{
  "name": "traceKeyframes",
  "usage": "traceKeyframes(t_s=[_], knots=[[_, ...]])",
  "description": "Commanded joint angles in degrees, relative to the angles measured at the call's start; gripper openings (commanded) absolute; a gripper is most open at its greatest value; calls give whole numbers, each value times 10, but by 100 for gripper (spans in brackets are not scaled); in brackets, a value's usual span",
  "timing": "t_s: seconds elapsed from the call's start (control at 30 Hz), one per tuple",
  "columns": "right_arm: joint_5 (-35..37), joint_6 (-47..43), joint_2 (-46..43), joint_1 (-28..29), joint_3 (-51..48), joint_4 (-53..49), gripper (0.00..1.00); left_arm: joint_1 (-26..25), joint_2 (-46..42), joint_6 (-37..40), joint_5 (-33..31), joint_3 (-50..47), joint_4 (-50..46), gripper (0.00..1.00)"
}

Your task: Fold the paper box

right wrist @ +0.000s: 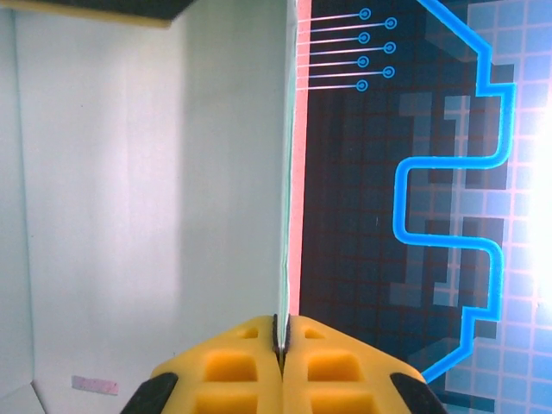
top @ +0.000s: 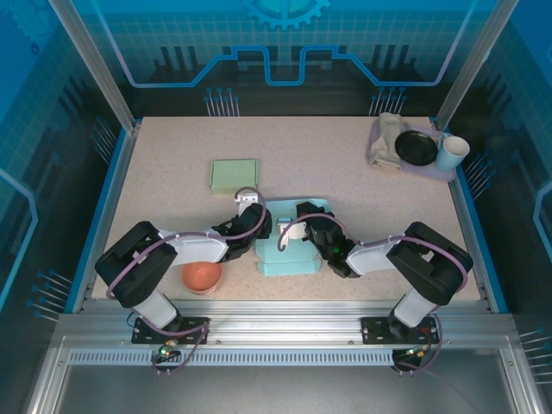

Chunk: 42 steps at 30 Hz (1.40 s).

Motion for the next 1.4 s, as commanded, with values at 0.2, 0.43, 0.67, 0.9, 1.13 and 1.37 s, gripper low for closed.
traceKeyframes(t_s=[0.2, 0.43, 0.67, 0.9, 1.13, 1.37], knots=[[38, 20, -7, -18, -8, -44, 0, 11, -7, 27, -2, -12, -3, 51], [11, 31, -21, -18, -12, -65, 0, 11, 48, 66, -40, 13, 48, 31], [-1, 37, -24, -19, -11, -72, 0, 11, 92, 73, -29, 26, 103, 15], [2, 43, -30, -21, -10, -75, 0, 22, 127, -107, -195, 111, -135, 16], [2, 46, -30, -22, -9, -74, 0, 36, 133, -158, -195, 124, -183, 18], [1, 57, -32, -28, -7, -77, 0, 36, 98, -87, -123, 97, -120, 26]])
